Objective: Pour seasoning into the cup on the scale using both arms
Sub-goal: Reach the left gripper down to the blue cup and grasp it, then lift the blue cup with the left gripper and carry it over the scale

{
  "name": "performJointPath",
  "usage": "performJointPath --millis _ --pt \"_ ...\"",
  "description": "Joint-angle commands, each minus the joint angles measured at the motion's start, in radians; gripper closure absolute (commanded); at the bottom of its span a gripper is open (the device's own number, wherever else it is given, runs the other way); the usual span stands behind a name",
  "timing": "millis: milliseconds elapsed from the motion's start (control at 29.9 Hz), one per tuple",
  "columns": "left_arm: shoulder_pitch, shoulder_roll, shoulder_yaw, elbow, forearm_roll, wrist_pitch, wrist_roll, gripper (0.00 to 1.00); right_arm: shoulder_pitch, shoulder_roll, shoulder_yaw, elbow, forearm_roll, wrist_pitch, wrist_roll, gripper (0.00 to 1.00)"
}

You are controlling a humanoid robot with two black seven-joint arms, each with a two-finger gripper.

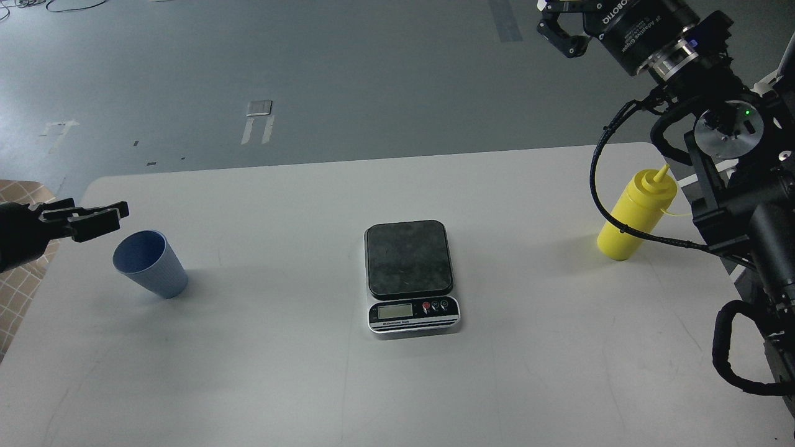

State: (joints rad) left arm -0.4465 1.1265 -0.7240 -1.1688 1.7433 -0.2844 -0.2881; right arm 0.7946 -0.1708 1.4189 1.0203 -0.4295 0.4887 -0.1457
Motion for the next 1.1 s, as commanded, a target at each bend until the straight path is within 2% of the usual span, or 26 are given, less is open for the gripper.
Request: performJointPath --millis 0,401,635,768,1002,1069 --pt "0.000 -0.005 0.035 0.024 -0.002 0.021 0.000 0.02 0.000 -0.001 0.000 0.000 0.000 0.000 0.000 0.00" --pt "0.000 -0.036 0.072 0.047 -0.014 0.021 0.000 0.03 0.000 -0.001 0.000 0.000 -0.002 0.000 0.000 0.00" --pt "0.000 -0.045 0.072 0.047 -0.018 0.017 -0.003 0.10 0.000 -0.003 0.000 0.000 0.000 0.000 0.000 0.00" --pt "0.000 -0.062 0.074 0.050 -0.019 0.010 -0.006 0.21 0.000 -0.004 0.002 0.000 0.000 0.000 0.000 0.00" --pt "-0.001 -0.091 0.083 0.087 -0.019 0.005 -0.008 0.34 0.000 -0.006 0.002 0.000 0.000 0.000 0.000 0.00" --pt "-0.001 -0.093 0.083 0.103 -0.019 0.005 -0.009 0.41 0.000 -0.006 0.002 0.000 0.000 0.000 0.000 0.00"
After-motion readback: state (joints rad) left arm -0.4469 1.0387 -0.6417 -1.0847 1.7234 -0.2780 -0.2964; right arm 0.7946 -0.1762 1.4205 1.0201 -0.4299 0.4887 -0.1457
